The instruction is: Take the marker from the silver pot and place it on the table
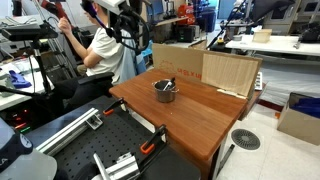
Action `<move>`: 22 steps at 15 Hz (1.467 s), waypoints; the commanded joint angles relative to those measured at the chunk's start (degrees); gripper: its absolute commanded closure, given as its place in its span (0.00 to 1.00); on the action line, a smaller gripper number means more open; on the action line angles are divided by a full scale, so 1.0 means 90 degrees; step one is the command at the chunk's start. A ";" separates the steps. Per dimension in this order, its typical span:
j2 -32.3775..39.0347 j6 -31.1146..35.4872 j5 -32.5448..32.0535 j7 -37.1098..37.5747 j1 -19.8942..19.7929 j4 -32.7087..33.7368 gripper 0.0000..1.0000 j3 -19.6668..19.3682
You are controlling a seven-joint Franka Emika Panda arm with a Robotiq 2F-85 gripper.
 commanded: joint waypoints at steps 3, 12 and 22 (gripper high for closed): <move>0.1065 0.0671 0.0658 0.0365 -0.0042 0.0460 0.00 0.0325; 0.3039 0.1367 0.0043 0.2049 -0.0264 0.1529 0.00 0.0958; 0.4206 0.1299 -0.0795 0.2977 -0.0461 0.2541 0.00 0.0941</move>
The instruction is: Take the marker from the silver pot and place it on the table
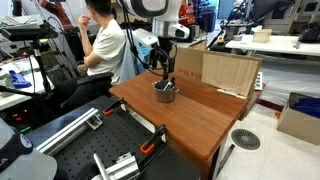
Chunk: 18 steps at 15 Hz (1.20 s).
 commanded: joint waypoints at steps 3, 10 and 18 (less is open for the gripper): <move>0.0421 -0.0148 -0.0396 0.0367 -0.0157 0.0502 0.00 0.0125; 0.0832 -0.0276 -0.0582 0.0599 -0.0224 0.0968 0.00 0.0092; 0.1109 -0.0652 -0.0598 0.0613 -0.0330 0.1407 0.11 0.0085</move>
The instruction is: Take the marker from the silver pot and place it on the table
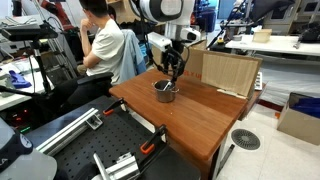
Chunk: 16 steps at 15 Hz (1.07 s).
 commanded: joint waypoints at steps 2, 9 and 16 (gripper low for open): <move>0.0289 -0.0510 -0.0207 0.0234 -0.0103 0.0447 0.05 0.0076; 0.0620 -0.0737 -0.0411 0.0375 -0.0055 0.0852 0.35 0.0037; 0.0774 -0.1149 -0.0491 0.0417 -0.0090 0.1189 0.88 0.0045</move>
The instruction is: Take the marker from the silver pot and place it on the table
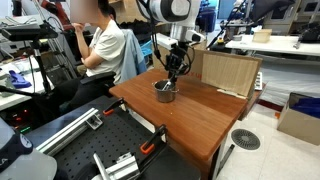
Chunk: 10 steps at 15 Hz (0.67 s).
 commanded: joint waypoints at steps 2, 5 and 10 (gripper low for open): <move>0.0190 -0.0372 -0.0184 0.0147 -0.0068 0.0335 0.99 0.0057; 0.0191 -0.0397 -0.0205 0.0127 -0.0067 0.0346 0.95 0.0061; -0.0096 -0.0244 -0.0200 0.0005 -0.0049 0.0084 0.95 0.0145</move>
